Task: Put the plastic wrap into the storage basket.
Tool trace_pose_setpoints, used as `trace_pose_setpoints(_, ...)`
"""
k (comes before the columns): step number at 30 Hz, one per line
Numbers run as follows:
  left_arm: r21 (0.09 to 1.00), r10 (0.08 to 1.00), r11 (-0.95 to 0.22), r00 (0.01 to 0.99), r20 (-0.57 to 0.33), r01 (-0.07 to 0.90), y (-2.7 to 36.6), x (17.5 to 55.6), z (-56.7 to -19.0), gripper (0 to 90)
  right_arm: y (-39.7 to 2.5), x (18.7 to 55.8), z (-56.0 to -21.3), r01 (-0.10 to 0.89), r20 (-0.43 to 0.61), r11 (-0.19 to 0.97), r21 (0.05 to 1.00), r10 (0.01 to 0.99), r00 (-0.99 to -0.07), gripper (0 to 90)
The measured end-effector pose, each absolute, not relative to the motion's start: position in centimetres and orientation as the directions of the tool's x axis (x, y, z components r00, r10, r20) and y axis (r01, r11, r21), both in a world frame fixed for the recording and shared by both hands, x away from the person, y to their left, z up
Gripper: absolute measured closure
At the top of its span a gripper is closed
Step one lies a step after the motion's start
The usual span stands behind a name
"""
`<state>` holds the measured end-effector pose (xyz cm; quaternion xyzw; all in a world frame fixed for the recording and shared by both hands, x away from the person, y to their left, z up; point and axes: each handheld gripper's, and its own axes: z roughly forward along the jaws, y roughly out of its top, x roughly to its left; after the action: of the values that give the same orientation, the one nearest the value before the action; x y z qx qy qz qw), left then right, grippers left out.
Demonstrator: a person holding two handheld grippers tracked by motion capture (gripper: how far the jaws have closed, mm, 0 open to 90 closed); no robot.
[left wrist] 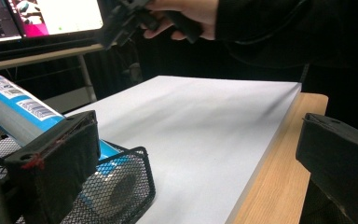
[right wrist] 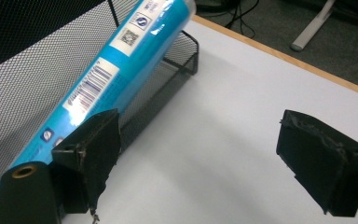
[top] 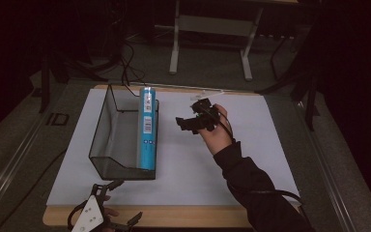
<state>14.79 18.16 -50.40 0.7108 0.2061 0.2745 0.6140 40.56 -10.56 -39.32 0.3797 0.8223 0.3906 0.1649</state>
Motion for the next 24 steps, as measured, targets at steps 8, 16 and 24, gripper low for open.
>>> trace_pose_setpoints(8,0.986,0.63,-0.162,0.764,0.139,-0.045,18.1,14.7,-50.4,0.2,-14.8,39.5,-38.9,0.488,0.057,0.348,0.801,0.766,-0.64,13.9)
trace_pose_setpoints(16,0.985,0.628,-0.168,0.765,0.141,-0.044,18.0,14.8,-50.4,0.2,-18.3,37.9,-39.6,0.499,0.081,0.322,0.805,0.773,-0.63,13.9)
trace_pose_setpoints(24,0.985,0.628,-0.167,0.766,0.138,-0.04,18.0,14.9,-50.5,0.3,-21.5,36.1,-41.0,0.492,0.092,0.284,0.823,0.788,-0.609,14.5)
